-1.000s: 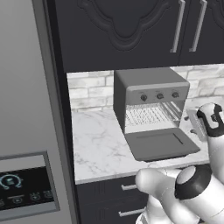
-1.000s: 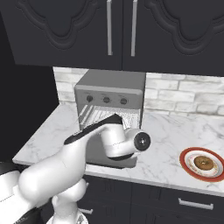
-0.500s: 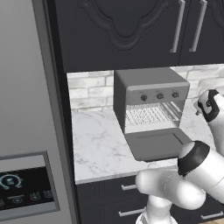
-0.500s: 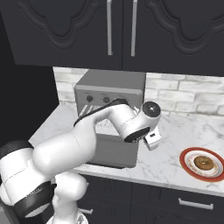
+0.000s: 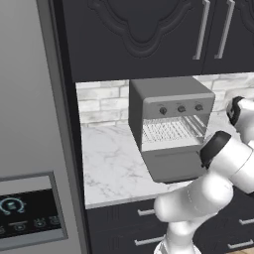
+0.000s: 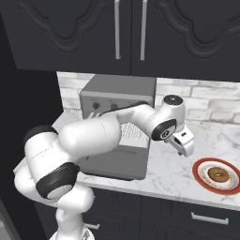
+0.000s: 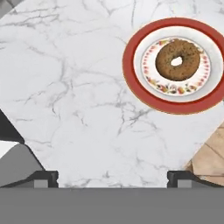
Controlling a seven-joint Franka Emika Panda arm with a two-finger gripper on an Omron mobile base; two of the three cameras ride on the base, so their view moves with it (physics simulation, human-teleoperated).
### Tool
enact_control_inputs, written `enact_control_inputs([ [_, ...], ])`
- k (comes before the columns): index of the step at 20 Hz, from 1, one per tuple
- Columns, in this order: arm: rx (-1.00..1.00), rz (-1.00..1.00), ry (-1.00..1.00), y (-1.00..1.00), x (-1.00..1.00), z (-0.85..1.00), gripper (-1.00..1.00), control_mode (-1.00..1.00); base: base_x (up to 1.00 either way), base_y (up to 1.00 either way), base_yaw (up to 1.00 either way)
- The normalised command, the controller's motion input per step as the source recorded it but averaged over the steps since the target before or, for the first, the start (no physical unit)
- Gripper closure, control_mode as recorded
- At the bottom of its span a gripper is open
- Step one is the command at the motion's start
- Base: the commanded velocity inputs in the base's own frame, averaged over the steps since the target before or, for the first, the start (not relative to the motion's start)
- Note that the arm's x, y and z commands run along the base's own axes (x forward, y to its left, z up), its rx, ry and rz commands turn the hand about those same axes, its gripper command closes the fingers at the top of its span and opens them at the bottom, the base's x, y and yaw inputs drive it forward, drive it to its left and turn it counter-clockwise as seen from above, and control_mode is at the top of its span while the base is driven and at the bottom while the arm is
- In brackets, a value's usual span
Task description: Pick up the bagel from the plate, place it on the toaster oven rack, close the door, and set the timer.
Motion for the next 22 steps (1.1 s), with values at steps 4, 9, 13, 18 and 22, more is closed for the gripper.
enact_control_inputs([
  [4,-0.29,0.12,0.12,-0.41,0.00,-0.46,-1.00,-1.00,0.00,0.00,0.00],
  [9,-0.25,0.08,0.09,-0.32,-0.01,-0.33,-1.00,-1.00,0.00,0.00,0.00],
  [13,-0.19,0.04,0.07,-0.22,-0.05,-0.14,-1.00,-1.00,0.00,0.00,0.00],
  [18,-0.07,0.03,0.06,-0.24,0.00,-0.06,-1.00,-1.00,0.00,0.00,0.00],
  [22,-0.01,0.07,0.10,-0.39,0.00,-0.17,-1.00,-1.00,0.00,0.00,0.00],
])
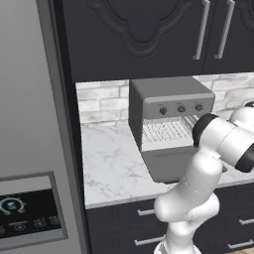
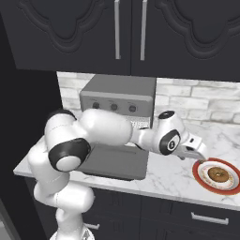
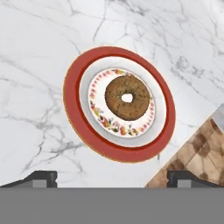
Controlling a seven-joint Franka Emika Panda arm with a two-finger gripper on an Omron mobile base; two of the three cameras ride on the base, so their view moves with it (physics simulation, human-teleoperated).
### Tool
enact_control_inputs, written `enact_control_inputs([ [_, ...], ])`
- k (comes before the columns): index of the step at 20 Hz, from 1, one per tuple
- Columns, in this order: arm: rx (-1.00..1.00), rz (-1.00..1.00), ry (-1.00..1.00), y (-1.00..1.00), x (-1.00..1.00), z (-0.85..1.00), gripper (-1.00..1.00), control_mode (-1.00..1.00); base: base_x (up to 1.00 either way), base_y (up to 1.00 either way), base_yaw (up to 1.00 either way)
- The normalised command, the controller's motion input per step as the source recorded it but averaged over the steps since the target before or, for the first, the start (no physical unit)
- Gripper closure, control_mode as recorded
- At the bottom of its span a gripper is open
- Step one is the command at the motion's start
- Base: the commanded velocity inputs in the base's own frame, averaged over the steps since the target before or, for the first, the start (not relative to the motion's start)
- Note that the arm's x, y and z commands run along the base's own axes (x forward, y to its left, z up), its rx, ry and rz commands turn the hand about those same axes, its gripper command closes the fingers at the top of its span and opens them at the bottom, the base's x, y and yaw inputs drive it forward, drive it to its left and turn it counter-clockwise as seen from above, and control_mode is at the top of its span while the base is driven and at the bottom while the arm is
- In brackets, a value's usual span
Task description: Pick up the bagel from the plate, place it on the toaster oven rack, close the door, and set the timer.
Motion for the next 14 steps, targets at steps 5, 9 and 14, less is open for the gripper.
enact_control_inputs([
  [5,0.00,0.07,0.13,-0.43,0.00,-0.09,-1.00,-1.00,0.00,0.00,0.00],
  [9,0.00,0.07,0.16,-0.35,0.00,-0.06,-1.00,-1.00,0.00,0.00,0.00],
  [14,0.00,0.09,0.15,-0.20,0.02,-0.14,-1.00,-1.00,0.00,0.00,0.00],
])
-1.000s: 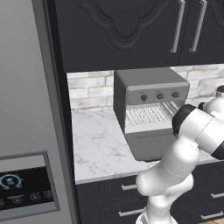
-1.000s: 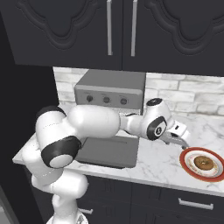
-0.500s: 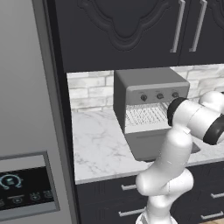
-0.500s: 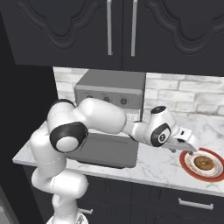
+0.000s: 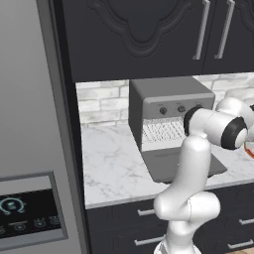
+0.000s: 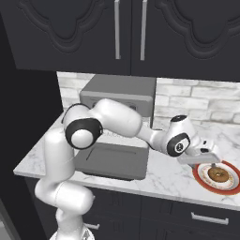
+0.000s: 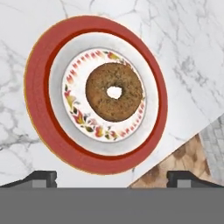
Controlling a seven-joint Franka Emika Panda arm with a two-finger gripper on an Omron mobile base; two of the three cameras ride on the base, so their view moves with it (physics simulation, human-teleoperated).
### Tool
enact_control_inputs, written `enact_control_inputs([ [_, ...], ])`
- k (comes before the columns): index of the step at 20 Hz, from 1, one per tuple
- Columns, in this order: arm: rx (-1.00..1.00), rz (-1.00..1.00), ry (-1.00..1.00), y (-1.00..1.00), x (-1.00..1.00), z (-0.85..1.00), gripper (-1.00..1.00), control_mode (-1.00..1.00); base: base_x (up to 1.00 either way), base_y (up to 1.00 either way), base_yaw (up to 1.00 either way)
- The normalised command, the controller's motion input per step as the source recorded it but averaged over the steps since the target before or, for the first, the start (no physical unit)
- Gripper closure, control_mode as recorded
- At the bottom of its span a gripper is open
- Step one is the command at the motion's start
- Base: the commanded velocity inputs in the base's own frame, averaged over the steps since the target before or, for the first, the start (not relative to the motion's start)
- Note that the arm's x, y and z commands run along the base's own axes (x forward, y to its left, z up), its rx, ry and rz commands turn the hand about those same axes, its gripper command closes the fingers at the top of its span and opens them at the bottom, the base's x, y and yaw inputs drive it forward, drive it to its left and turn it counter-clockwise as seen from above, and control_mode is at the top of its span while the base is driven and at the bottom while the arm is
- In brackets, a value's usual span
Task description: Pick up the bagel from the plate, place it on the toaster oven rack, close the door, and set the timer.
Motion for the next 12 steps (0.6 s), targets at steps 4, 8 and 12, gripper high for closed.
enact_control_inputs([
  [4,0.00,0.12,0.15,-0.03,0.12,-0.16,-1.00,-1.00,0.00,0.00,0.00],
  [8,0.01,0.16,0.11,0.00,0.12,-0.23,-1.00,-1.00,0.00,0.00,0.00],
  [12,0.02,0.16,0.05,0.00,0.04,-0.32,-1.00,-1.00,0.00,0.00,0.00],
])
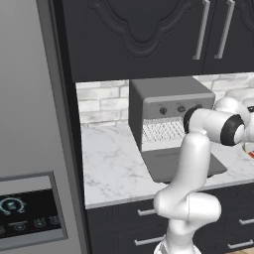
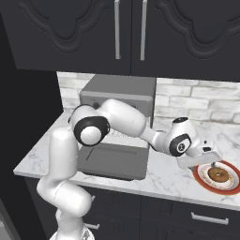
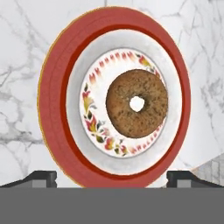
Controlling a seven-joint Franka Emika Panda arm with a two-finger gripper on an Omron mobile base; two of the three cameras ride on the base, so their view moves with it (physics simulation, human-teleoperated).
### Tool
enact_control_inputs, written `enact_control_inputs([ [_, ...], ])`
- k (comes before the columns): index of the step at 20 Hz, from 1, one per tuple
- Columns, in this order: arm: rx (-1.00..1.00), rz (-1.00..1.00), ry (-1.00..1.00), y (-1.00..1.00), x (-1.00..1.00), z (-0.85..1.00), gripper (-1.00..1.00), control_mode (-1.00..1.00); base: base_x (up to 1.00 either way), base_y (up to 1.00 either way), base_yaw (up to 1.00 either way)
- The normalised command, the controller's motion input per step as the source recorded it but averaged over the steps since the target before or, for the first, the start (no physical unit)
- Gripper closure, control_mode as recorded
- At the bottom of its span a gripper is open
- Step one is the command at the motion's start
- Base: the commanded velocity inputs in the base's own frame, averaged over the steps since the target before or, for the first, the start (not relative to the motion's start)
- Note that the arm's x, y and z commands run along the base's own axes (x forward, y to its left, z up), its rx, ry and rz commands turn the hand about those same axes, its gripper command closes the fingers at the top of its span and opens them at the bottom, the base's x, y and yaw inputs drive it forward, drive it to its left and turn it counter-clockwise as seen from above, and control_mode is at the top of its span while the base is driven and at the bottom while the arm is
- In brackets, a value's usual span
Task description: Pick up the bagel from the plate, place it on the toaster oven rack, close the door, and set the timer.
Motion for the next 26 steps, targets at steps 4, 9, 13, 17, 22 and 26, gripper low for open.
enact_control_inputs([
  [4,0.02,0.14,0.00,-0.07,0.11,-0.20,-1.00,-1.00,0.00,0.00,0.00],
  [9,0.02,0.09,0.00,-0.28,0.15,-0.08,-1.00,-1.00,0.00,0.00,0.00],
  [13,0.03,0.05,0.00,-0.37,0.18,-0.04,-1.00,-1.00,0.00,0.00,0.00],
  [17,0.05,0.07,0.00,-0.26,0.22,-0.03,-1.00,-1.00,0.00,0.00,0.00],
  [22,0.05,0.06,0.03,-0.20,0.07,-0.19,-1.00,-1.00,0.00,0.00,0.00],
  [26,0.05,0.04,0.07,-0.07,0.01,-0.30,-1.00,-1.00,0.00,0.00,0.00],
])
